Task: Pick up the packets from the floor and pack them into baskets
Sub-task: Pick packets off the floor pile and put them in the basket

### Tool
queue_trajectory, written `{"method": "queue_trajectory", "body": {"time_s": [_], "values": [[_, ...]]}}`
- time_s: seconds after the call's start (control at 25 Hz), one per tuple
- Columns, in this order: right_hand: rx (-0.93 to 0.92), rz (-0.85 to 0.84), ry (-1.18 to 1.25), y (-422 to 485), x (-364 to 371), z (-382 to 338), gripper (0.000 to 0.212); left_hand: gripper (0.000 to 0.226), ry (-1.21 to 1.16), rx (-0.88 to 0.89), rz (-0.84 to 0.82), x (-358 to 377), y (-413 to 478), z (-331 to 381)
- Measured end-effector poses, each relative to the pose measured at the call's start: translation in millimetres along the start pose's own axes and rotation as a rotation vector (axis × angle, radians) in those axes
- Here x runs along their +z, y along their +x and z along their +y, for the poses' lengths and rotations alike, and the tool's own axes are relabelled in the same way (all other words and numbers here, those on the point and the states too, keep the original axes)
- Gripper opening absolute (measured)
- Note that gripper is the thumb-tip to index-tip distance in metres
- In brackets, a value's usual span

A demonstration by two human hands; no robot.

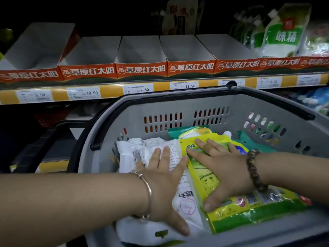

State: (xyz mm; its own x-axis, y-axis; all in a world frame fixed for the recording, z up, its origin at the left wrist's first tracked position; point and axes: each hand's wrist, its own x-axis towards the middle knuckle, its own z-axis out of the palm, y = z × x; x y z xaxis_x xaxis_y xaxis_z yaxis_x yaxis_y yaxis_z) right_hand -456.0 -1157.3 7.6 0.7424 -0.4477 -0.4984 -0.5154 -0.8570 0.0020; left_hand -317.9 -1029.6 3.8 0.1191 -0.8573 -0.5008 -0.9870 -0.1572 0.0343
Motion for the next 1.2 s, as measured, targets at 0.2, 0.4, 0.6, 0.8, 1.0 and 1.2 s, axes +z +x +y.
{"method": "queue_trajectory", "body": {"time_s": [0.2,0.4,0.6,0.8,1.0,1.2], "values": [[0.025,0.062,-0.063,1.3,4.6,-5.3,0.127,0.133,0.019,-0.011,-0.013,5.1,0.0,3.1],[0.042,0.038,-0.072,1.6,-8.2,-8.9,0.121,0.125,-0.023,-0.003,-0.003,-10.6,-3.8,-5.3],[-0.008,0.206,-0.088,1.9,-34.1,-31.8,0.1,0.097,0.011,-0.043,0.283,-38.4,-35.1,-41.5],[-0.132,0.461,0.052,11.1,-72.8,-104.0,0.077,0.087,-0.175,-0.06,0.587,-35.2,-99.0,-119.4],[-0.286,0.601,0.094,36.3,-98.7,-225.7,0.067,0.082,-0.298,-0.173,0.675,12.0,-172.3,-199.7],[-0.406,0.548,0.116,63.5,-109.2,-357.6,0.059,0.079,-0.383,-0.352,0.701,81.7,-250.4,-285.1]]}}
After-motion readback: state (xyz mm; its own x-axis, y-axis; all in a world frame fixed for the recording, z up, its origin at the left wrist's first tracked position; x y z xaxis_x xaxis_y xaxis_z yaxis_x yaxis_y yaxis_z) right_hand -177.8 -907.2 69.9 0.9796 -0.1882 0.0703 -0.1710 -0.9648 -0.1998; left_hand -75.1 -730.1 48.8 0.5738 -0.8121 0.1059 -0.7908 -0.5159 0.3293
